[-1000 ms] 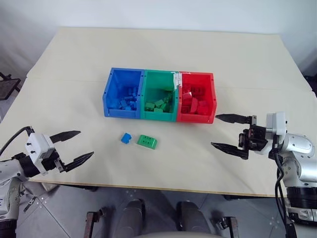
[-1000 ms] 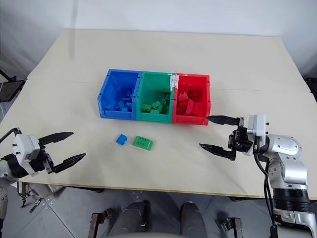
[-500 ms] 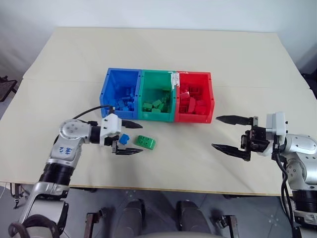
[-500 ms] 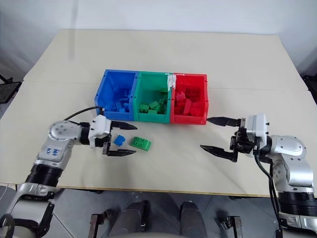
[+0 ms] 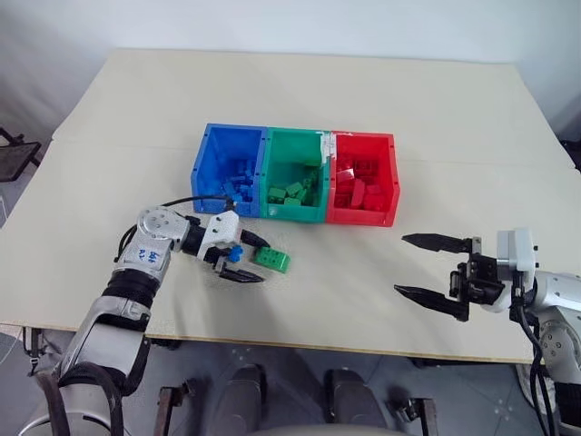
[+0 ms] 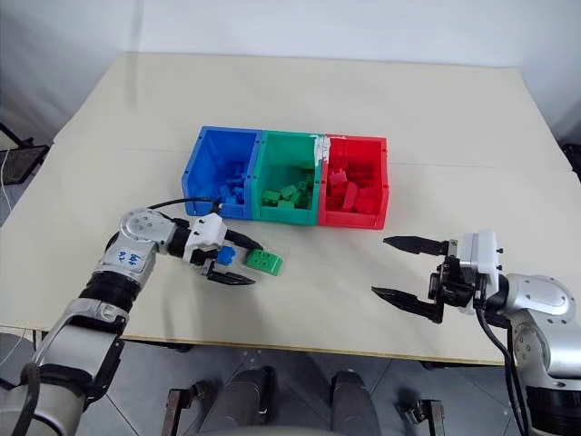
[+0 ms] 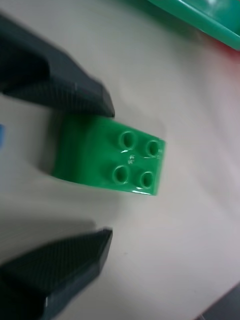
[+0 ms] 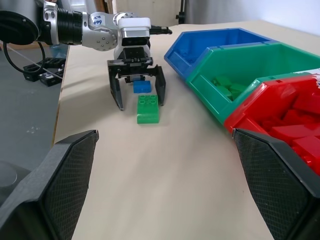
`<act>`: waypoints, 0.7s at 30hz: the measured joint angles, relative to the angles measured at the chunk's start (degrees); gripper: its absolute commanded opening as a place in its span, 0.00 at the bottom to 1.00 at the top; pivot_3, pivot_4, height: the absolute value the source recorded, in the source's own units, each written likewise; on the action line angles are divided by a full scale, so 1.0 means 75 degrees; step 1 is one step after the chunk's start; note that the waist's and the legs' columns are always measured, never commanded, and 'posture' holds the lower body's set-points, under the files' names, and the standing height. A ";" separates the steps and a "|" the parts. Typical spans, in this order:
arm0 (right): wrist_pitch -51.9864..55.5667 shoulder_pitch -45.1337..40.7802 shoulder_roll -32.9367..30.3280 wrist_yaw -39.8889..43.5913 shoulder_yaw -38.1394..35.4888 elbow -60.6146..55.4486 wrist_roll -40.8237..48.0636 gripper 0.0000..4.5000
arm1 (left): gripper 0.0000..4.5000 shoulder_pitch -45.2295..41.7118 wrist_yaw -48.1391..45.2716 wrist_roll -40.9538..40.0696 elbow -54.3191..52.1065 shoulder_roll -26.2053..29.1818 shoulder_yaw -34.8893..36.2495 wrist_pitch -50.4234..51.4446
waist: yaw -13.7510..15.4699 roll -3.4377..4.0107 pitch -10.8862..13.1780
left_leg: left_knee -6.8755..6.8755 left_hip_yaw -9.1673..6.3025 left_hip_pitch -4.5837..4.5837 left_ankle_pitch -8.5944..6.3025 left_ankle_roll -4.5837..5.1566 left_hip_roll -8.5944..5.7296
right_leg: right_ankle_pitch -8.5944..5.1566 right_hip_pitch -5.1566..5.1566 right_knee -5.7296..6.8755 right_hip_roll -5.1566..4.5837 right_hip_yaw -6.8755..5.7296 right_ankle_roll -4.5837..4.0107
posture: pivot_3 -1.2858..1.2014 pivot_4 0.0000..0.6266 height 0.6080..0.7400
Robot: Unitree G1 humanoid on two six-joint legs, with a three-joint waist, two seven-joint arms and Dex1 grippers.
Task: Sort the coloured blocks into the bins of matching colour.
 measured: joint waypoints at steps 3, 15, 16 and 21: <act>-0.0053 0.0022 0.0004 -0.0013 0.0000 0.0000 -0.0001 1.00 | 0.36 -0.0028 0.0104 0.0044 0.0148 -0.0055 0.0038 -0.0141 | -0.0002 0.0000 0.0000 | 0.0001 -0.0003 0.0000 0.0000 0.0000 0.0001 | 0.0000 -0.0001 0.0003 0.0001 0.0000 0.0000 | 0.52 0.24 1.00; -0.0311 0.0119 0.0150 -0.0054 0.0013 0.0042 -0.0072 1.00 | 0.33 -0.0757 0.1388 -0.1059 -0.1106 -0.0495 0.1211 0.1775 | 0.0025 -0.0004 0.0002 | 0.0033 -0.0033 -0.0010 -0.0001 0.0002 -0.0004 | 0.0002 0.0008 0.0012 0.0001 -0.0007 0.0006 | 0.52 0.24 1.00; -0.0316 0.0122 0.0171 -0.0090 0.0018 0.0044 -0.0080 1.00 | 0.33 -0.1043 0.1801 -0.1007 -0.1011 -0.0582 0.1266 0.1931 | 0.0034 -0.0005 0.0003 | 0.0036 -0.0036 -0.0010 -0.0002 0.0003 -0.0006 | 0.0004 0.0011 0.0011 0.0001 -0.0007 0.0009 | 0.52 0.24 1.00; -0.0335 0.0125 0.0365 -0.0368 0.0031 0.0026 -0.0106 1.00 | 0.33 -0.2151 0.3650 -0.0292 0.0180 -0.1035 0.1293 0.1920 | 0.0026 -0.0009 0.0005 | 0.0029 -0.0034 -0.0010 -0.0001 0.0003 -0.0009 | 0.0005 0.0006 0.0008 0.0001 -0.0006 0.0013 | 0.52 0.24 1.00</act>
